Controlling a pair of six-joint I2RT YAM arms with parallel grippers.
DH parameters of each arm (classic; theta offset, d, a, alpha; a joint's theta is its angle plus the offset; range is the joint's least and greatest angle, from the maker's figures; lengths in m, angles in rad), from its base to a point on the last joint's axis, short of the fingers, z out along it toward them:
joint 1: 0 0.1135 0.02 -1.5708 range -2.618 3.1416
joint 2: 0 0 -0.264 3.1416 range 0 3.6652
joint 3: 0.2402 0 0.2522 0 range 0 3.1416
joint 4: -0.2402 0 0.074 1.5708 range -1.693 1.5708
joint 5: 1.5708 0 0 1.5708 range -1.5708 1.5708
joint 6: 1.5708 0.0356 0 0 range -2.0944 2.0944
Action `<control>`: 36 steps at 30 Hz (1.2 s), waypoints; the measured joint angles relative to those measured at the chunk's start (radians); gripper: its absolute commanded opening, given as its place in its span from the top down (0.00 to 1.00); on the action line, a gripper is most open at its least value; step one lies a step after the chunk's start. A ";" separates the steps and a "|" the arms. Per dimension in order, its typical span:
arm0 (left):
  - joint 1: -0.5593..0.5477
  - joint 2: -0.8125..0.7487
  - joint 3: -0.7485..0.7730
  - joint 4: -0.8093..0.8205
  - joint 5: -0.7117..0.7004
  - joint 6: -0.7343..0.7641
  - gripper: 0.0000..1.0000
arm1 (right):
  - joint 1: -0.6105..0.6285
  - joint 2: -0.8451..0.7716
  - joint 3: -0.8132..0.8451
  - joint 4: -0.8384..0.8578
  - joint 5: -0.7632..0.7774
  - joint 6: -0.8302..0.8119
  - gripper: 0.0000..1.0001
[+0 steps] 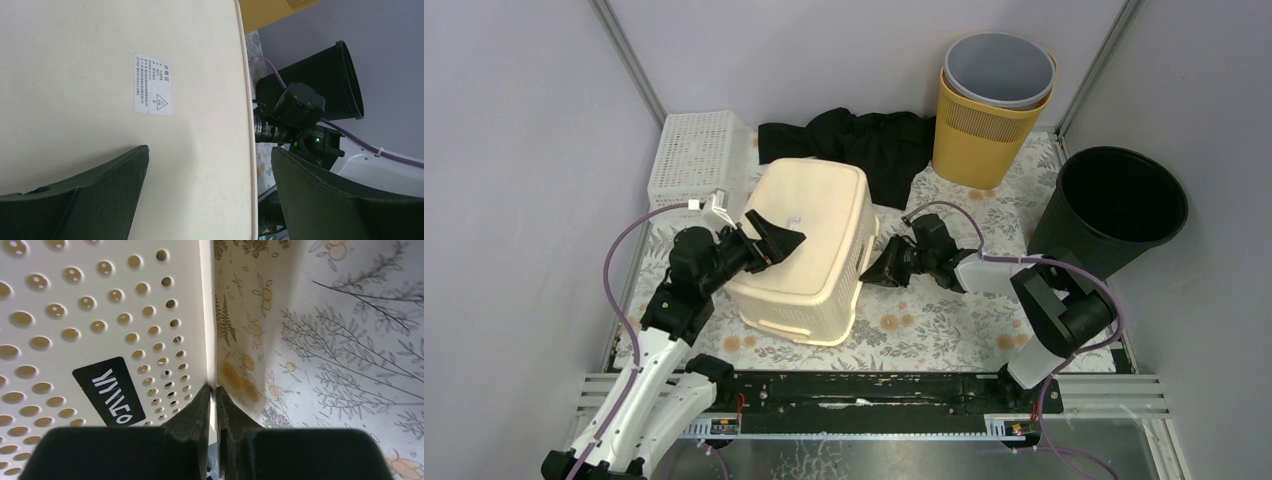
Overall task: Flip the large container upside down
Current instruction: Turn the container upside down at the center of the board.
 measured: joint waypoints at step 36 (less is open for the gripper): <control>-0.005 -0.254 -0.070 -0.192 -0.014 -0.025 0.00 | 0.164 0.434 0.434 -0.006 -0.089 0.018 0.87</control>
